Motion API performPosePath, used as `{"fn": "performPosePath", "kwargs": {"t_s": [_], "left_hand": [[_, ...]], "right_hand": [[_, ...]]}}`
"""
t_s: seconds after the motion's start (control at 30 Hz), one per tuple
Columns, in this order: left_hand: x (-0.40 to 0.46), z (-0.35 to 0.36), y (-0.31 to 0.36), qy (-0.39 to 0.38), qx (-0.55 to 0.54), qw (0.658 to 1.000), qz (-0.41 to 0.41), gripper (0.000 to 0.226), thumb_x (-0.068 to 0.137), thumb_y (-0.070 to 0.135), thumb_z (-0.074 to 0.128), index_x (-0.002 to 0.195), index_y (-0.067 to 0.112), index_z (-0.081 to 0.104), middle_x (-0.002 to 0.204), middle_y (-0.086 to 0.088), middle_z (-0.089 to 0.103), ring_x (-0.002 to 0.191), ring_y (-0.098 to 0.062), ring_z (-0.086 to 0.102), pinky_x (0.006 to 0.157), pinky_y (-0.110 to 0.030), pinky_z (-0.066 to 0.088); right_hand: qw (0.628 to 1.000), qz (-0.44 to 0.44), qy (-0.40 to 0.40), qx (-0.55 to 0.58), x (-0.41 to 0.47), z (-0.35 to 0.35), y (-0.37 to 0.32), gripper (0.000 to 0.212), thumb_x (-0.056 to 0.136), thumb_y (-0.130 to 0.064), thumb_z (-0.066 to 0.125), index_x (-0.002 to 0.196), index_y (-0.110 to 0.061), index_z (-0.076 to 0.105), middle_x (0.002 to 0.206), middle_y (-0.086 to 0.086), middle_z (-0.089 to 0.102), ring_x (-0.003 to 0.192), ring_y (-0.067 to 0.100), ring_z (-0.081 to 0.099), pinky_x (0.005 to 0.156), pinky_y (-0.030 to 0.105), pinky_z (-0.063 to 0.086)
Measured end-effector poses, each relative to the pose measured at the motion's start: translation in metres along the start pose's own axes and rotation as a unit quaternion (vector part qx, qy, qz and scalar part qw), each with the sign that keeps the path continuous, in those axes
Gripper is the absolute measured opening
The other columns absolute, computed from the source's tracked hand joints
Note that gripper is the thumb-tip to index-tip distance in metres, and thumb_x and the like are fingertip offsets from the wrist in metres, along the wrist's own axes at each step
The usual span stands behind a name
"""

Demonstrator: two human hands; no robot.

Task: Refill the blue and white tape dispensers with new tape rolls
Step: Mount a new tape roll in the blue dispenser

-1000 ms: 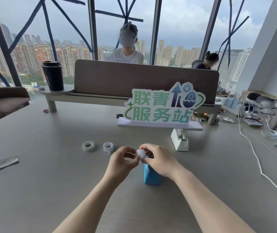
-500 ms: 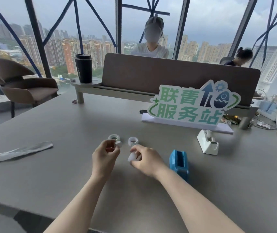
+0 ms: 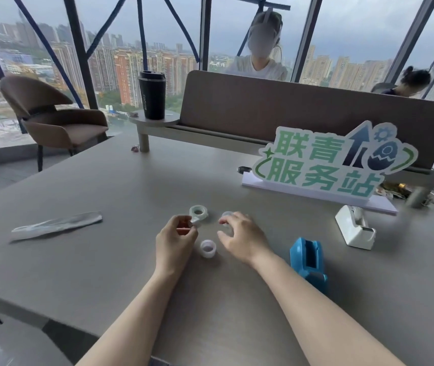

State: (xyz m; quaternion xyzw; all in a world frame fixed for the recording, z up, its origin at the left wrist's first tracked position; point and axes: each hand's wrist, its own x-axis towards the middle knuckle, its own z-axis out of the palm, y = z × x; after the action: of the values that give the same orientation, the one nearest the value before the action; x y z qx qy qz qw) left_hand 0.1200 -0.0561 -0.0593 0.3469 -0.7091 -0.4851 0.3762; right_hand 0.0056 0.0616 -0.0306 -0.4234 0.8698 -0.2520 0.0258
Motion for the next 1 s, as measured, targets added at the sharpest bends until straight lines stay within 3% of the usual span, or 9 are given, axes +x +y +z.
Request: {"fn": "performPosePath", "kwargs": {"t_s": [0.1,0.2,0.33,0.4,0.5,0.63,0.73,0.83,1.0], "left_hand": [[-0.002,0.002,0.0,-0.012,0.004,1.0,0.001,0.009,0.081,0.018,0.069,0.087,0.023,0.068,0.078,0.011,0.072,0.069,0.001,0.068,0.067,-0.012,0.048],[-0.004,0.0,0.0,-0.018,-0.001,1.0,0.006,0.007,0.082,0.018,0.069,0.085,0.023,0.068,0.077,0.012,0.072,0.07,0.007,0.066,0.062,-0.003,0.045],[-0.003,-0.001,0.0,-0.025,0.005,1.0,0.004,0.007,0.082,0.019,0.069,0.085,0.025,0.068,0.076,0.01,0.072,0.071,0.005,0.066,0.062,-0.004,0.045],[-0.003,-0.001,0.0,-0.025,0.009,1.0,0.007,0.01,0.081,0.019,0.07,0.082,0.028,0.066,0.075,0.01,0.071,0.07,0.005,0.065,0.063,-0.007,0.046],[-0.004,-0.001,0.001,-0.028,0.011,0.999,0.017,0.017,0.081,0.018,0.069,0.077,0.033,0.063,0.074,0.011,0.07,0.069,0.004,0.065,0.066,-0.014,0.049],[-0.007,0.0,0.005,-0.027,0.009,0.999,0.021,0.019,0.081,0.017,0.069,0.077,0.035,0.063,0.072,0.01,0.071,0.069,0.003,0.066,0.067,-0.016,0.05],[-0.013,0.002,0.012,-0.043,-0.014,0.998,0.033,0.019,0.083,0.015,0.069,0.081,0.035,0.066,0.073,0.009,0.071,0.066,0.003,0.064,0.06,-0.005,0.046],[-0.024,0.014,0.027,-0.095,-0.063,0.993,0.028,0.009,0.084,0.018,0.07,0.089,0.026,0.071,0.077,0.002,0.071,0.066,0.0,0.064,0.054,-0.007,0.046],[-0.035,0.042,0.051,-0.163,-0.076,0.981,0.074,0.013,0.083,0.014,0.071,0.089,0.026,0.072,0.076,0.016,0.072,0.069,-0.001,0.063,0.067,-0.018,0.052]], "right_hand": [[0.997,0.063,0.019,-0.029,0.02,-0.012,0.012,0.027,0.091,-0.028,0.05,0.113,-0.022,0.063,0.124,0.005,0.058,0.118,0.028,0.048,0.089,0.034,0.044],[0.993,0.097,-0.022,-0.061,0.034,-0.012,0.011,0.03,0.089,-0.037,0.049,0.114,-0.027,0.062,0.125,0.007,0.058,0.119,0.03,0.048,0.09,0.036,0.043],[0.99,0.108,-0.039,-0.079,0.038,-0.004,0.005,0.015,0.085,-0.042,0.054,0.081,-0.028,0.059,0.117,0.005,0.062,0.115,0.031,0.05,0.083,0.033,0.04],[0.991,0.101,-0.02,-0.082,0.036,0.0,0.008,0.02,0.086,-0.037,0.054,0.073,-0.022,0.058,0.109,0.006,0.064,0.109,0.033,0.052,0.074,0.031,0.037],[0.994,0.098,0.013,-0.049,0.03,0.001,0.013,0.027,0.087,-0.033,0.052,0.075,-0.013,0.065,0.1,0.009,0.067,0.099,0.035,0.057,0.068,0.028,0.037],[0.994,0.101,0.029,0.03,0.015,-0.016,0.017,0.012,0.085,-0.026,0.059,0.089,-0.015,0.06,0.1,0.009,0.067,0.089,0.033,0.058,0.068,0.03,0.041],[0.994,0.084,0.018,0.067,-0.002,-0.031,0.023,0.029,0.081,-0.02,0.063,0.108,-0.018,0.051,0.107,0.005,0.066,0.09,0.03,0.059,0.068,0.027,0.04],[0.995,0.056,0.014,0.079,-0.018,-0.046,0.029,0.042,0.081,-0.019,0.067,0.12,-0.02,0.05,0.112,-0.002,0.062,0.096,0.026,0.062,0.078,0.029,0.048],[0.994,0.036,0.027,0.104,-0.041,-0.067,0.042,0.048,0.078,-0.015,0.071,0.121,-0.026,0.054,0.106,-0.008,0.064,0.089,0.014,0.06,0.077,0.021,0.046]]}}
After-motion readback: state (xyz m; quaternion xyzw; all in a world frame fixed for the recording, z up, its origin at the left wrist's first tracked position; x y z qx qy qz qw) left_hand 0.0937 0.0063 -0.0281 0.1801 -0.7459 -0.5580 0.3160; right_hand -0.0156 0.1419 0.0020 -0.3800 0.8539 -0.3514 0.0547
